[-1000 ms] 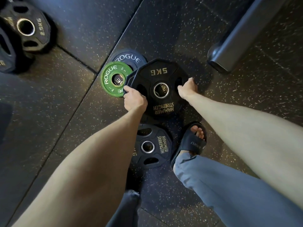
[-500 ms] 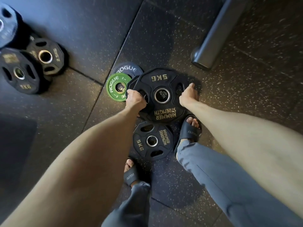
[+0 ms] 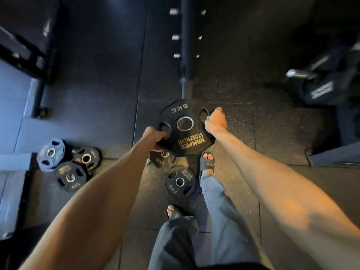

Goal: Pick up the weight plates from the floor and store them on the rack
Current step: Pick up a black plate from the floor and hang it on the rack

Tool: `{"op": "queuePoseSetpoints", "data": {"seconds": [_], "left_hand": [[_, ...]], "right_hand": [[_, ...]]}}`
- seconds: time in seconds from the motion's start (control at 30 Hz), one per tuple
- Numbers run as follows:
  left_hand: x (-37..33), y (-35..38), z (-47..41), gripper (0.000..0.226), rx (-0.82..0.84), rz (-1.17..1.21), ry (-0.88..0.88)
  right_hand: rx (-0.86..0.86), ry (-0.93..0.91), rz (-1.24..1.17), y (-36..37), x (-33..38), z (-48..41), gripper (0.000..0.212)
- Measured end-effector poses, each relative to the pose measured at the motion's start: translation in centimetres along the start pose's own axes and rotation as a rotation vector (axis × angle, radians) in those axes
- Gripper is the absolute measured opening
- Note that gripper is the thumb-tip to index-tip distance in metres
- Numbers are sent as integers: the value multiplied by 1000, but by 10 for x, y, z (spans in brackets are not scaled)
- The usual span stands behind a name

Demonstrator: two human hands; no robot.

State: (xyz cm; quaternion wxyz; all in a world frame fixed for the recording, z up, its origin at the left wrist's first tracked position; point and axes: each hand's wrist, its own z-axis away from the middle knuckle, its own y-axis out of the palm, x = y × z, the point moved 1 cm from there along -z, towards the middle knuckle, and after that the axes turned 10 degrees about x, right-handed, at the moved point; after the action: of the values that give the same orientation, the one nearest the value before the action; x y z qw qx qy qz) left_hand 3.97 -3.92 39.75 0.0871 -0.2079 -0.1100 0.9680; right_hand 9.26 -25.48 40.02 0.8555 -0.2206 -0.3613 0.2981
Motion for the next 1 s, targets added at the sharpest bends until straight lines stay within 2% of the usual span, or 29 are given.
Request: {"op": "queuePoseSetpoints", "data": {"seconds": [0.07, 0.2, 0.3, 0.33, 0.43, 0.5, 0.6, 0.7, 0.83, 1.0], "left_hand": [[-33, -4, 58, 24, -14, 57, 87], [-95, -11, 138, 30, -37, -50, 300], [-136, -9, 176, 15, -7, -53, 462], [-149, -7, 189, 19, 14, -39, 494], [-189, 0, 211, 57, 41, -9, 618], [-217, 5, 215, 64, 32, -12, 706], [-263, 17, 240, 61, 3, -46, 783], [-310, 35, 256, 38, -33, -64, 862], [-380, 67, 257, 33, -97, -60, 939], [-471, 114, 251, 31, -94, -45, 1011]], "right_hand": [[-45, -17, -103, -42, 13, 37, 58], [-174, -79, -323, -114, 28, 100, 45], [-287, -153, -461, -161, 44, 132, 37], [-320, -177, -505, -176, 50, 141, 36], [-395, -218, -647, -224, 66, 164, 37], [-435, -243, -725, -253, 74, 172, 40], [-489, -265, -780, -296, 84, 166, 41], [-513, -311, -831, -340, 92, 145, 42], [-538, -333, -882, -402, 102, 108, 37], [-618, -329, -927, -481, 112, 50, 34]]}}
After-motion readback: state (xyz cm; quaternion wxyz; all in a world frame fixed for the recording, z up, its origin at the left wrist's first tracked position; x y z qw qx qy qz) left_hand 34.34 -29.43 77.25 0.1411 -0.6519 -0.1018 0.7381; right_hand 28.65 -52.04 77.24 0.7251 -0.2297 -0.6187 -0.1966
